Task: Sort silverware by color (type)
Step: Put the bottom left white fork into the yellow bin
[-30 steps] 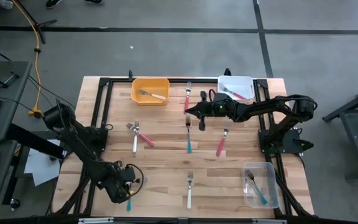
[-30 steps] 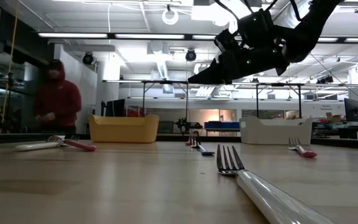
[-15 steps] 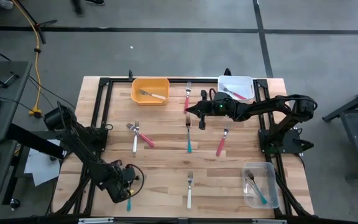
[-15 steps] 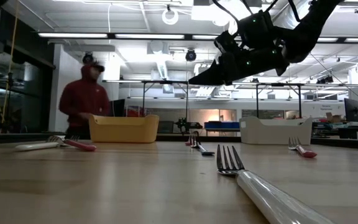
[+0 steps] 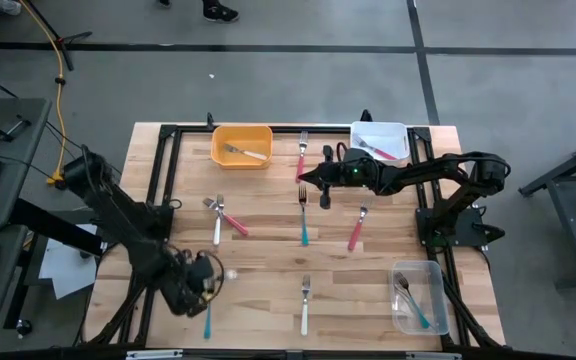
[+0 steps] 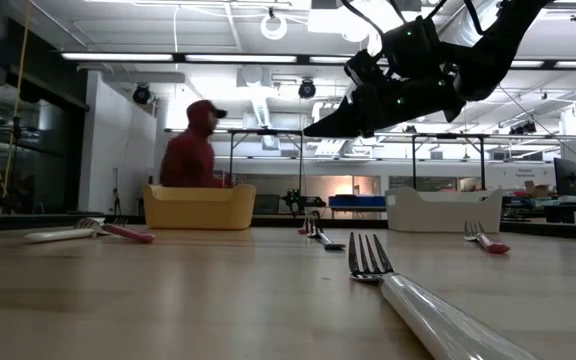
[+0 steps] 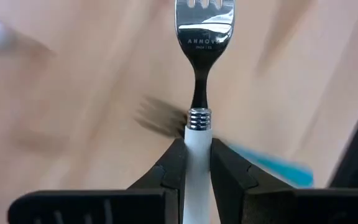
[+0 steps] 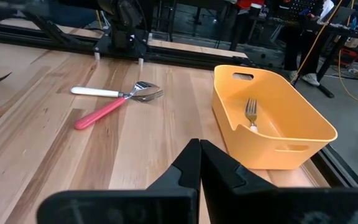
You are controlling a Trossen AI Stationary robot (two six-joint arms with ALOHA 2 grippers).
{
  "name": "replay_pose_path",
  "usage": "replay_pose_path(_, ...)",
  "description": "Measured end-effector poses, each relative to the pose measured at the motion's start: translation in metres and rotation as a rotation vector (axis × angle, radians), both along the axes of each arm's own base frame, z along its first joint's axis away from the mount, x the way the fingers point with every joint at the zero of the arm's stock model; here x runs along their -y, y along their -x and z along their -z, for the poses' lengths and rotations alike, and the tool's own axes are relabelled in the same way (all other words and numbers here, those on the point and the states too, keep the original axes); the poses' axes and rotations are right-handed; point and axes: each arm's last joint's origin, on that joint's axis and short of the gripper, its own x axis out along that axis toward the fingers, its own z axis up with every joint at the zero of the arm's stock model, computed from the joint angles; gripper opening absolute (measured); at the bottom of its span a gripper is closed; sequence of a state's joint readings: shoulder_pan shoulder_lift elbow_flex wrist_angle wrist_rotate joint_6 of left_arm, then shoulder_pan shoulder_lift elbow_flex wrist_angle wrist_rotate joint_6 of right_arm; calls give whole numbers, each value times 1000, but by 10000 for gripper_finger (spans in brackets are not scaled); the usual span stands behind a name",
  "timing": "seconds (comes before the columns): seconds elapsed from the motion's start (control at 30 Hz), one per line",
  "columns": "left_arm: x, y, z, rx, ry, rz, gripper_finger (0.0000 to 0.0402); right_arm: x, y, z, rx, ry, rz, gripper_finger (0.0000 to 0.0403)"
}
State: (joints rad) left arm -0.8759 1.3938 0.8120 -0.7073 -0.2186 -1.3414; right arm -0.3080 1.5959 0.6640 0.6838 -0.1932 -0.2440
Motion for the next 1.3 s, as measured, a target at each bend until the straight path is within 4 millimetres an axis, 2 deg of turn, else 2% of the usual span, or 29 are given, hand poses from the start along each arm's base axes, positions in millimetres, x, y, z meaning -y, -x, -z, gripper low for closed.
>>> replay_pose_path(0.2, -51, -7, -26, 63, -147, -122, 40, 0, 0, 0, -1, 0, 0, 0)
replay_pose_path(0.47, -139, -28, -48, 68, -305, -113, 40, 0, 0, 1, -7, -6, 1, 0)
replay_pose_path(0.67, -208, -33, -49, 8, -327, -112, 40, 0, 0, 1, -11, -6, 1, 0)
replay_pose_path(0.9, -277, -43, -49, -10, -338, -98, 40, 0, 0, 1, -14, -5, 0, 0)
replay_pose_path(1.1, -325, -63, -60, -54, -393, -58, 40, 0, 0, 1, -14, -5, 0, 0)
replay_pose_path(1.3, -359, -77, -50, -117, -394, -23, 40, 0, 0, 1, -14, -4, 0, 0)
